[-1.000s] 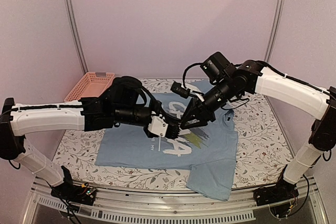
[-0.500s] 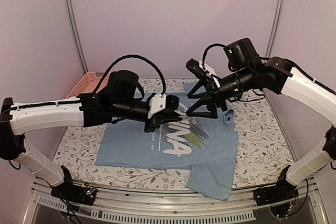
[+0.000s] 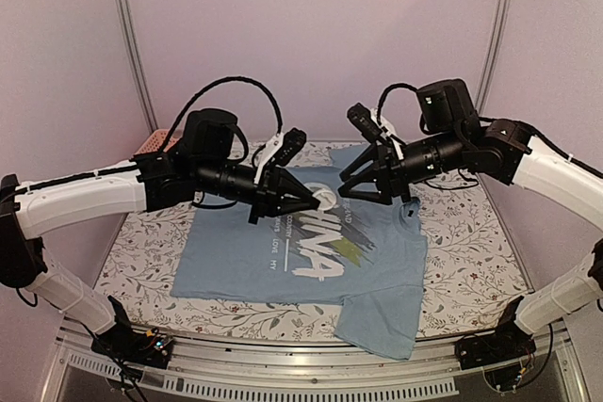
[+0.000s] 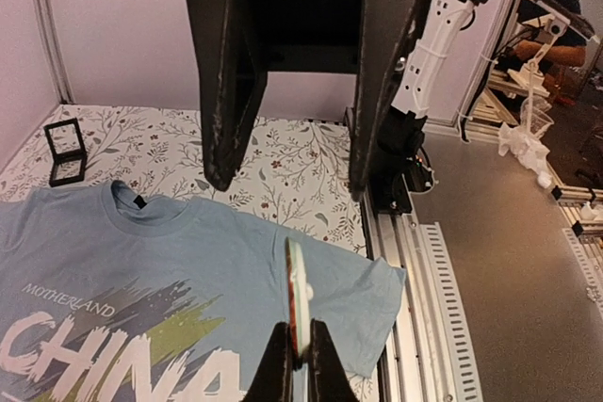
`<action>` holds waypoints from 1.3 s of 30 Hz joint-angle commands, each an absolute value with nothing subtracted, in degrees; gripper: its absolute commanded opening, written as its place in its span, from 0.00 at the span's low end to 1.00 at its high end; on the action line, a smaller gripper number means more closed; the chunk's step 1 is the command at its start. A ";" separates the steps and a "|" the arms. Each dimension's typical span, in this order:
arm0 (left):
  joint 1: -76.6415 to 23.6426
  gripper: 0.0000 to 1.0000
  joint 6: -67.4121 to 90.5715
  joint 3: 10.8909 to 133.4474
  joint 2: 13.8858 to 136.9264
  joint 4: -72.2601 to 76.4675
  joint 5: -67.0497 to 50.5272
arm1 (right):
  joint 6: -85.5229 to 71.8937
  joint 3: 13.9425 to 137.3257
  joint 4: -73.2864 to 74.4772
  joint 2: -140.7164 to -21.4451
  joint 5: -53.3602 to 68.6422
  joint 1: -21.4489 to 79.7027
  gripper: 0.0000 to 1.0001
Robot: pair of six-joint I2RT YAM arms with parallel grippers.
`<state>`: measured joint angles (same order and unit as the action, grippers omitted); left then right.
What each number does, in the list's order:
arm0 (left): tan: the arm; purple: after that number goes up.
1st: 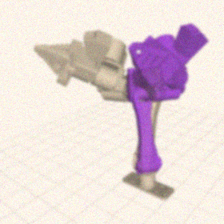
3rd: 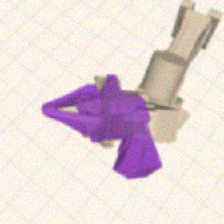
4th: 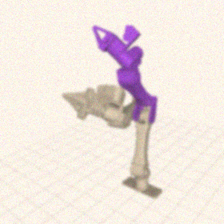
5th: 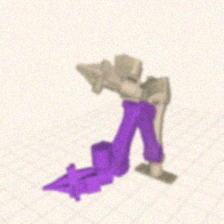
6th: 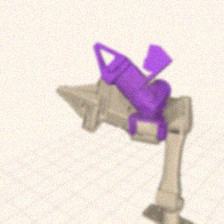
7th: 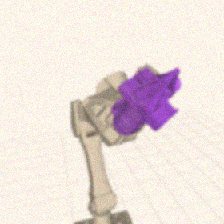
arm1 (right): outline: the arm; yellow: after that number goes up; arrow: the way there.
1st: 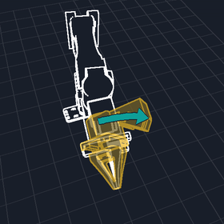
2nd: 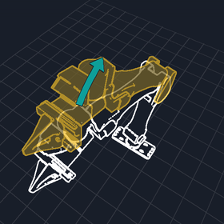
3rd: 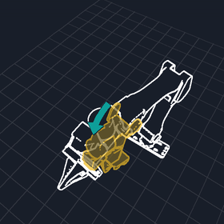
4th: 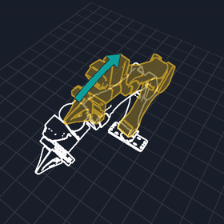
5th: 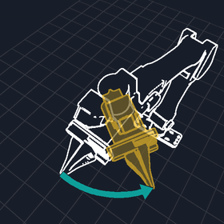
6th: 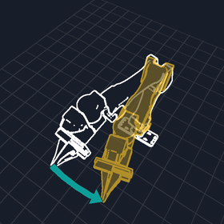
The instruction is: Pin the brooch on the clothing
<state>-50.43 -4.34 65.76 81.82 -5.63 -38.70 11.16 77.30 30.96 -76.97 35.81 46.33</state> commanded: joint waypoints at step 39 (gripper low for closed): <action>-48.04 0.56 1.61 63.08 80.28 2.53 -35.27 | 3.64 74.22 16.75 -79.76 39.60 45.12 0.00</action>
